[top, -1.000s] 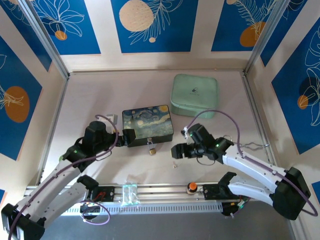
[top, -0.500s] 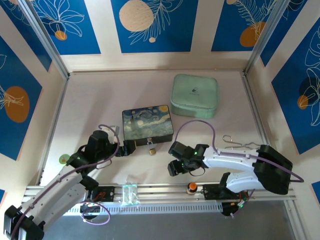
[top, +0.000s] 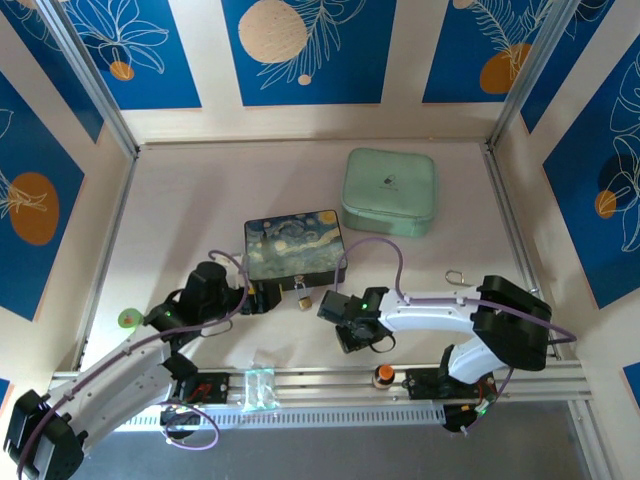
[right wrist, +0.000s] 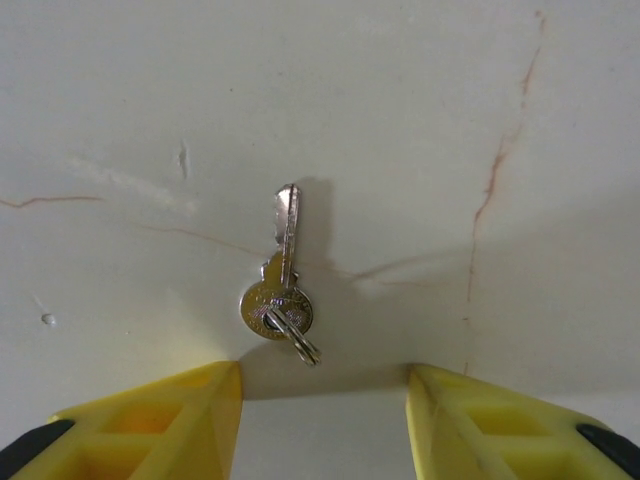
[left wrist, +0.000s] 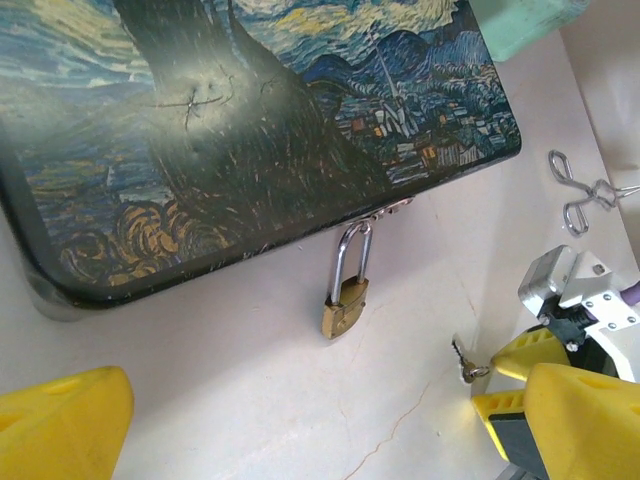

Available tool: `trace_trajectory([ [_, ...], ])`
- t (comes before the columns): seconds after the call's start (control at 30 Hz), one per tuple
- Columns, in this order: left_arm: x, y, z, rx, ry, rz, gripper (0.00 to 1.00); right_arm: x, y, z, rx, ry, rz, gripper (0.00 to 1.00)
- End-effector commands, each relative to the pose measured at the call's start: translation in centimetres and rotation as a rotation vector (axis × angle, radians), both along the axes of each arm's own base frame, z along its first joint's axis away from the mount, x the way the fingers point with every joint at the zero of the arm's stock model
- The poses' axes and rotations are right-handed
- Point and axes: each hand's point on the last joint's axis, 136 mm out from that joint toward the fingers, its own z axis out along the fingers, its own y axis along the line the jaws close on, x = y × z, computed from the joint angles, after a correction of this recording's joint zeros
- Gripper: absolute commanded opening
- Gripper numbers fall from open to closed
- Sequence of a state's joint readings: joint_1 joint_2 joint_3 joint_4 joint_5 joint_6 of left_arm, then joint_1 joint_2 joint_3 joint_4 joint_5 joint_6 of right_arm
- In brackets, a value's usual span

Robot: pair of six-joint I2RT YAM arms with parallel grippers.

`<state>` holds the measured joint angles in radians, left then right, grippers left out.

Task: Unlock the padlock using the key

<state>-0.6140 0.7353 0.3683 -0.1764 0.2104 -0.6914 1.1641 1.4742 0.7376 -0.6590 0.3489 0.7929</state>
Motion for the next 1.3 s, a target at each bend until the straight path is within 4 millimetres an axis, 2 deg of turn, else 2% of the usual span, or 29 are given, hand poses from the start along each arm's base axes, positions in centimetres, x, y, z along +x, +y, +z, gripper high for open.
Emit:
trace_trajectory([
  [0.0, 0.0, -0.6, 0.3, -0.045, -0.007, -0.003, 0.99, 1.7, 4.3, -0.2, 0.140, -0.071, 0.002, 0.47],
  [0.13, -0.1, -0.6, -0.3, -0.032, 0.010, -0.004, 0.99, 2.3, 4.3, 0.6, 0.106, -0.119, -0.003, 0.46],
  [0.33, 0.1, -1.1, 0.0, -0.070, 0.002, -0.004, 0.99, 2.7, 3.7, 1.7, 0.104, -0.140, -0.036, 0.44],
  [0.53, 0.2, -1.0, -0.2, -0.064, 0.003, 0.002, 0.99, 2.6, 2.8, 0.7, 0.107, -0.102, -0.076, 0.45],
  [0.8, 0.2, -0.9, -0.3, -0.069, 0.007, 0.010, 0.99, 2.1, 1.6, 0.9, 0.058, -0.094, -0.092, 0.44],
  [1.03, 0.1, -0.9, -0.4, -0.081, 0.013, 0.015, 0.99, 1.2, 1.3, 1.0, 0.031, -0.078, -0.096, 0.43],
  [1.27, 0.3, -1.2, 0.1, -0.115, -0.004, 0.020, 0.99, 1.2, 1.5, -0.4, 0.038, -0.061, -0.100, 0.37],
])
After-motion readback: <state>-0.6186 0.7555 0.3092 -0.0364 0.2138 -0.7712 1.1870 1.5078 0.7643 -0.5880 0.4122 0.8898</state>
